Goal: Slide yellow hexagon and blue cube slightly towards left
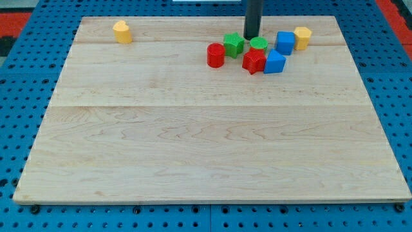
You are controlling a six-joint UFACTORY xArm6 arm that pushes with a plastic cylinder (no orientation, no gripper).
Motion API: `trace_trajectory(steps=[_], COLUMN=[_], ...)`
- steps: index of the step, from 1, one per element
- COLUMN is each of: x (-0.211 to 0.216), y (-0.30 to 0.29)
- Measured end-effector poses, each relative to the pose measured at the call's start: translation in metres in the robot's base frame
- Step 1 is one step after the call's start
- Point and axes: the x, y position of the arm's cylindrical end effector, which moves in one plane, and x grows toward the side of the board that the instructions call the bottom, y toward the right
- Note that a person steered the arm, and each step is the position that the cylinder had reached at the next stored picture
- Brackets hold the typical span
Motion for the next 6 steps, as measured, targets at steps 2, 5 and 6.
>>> trace_trajectory(steps=[2, 5, 6], x=[-0.019, 0.018, -0.012], y=[0.018, 0.154, 0.095])
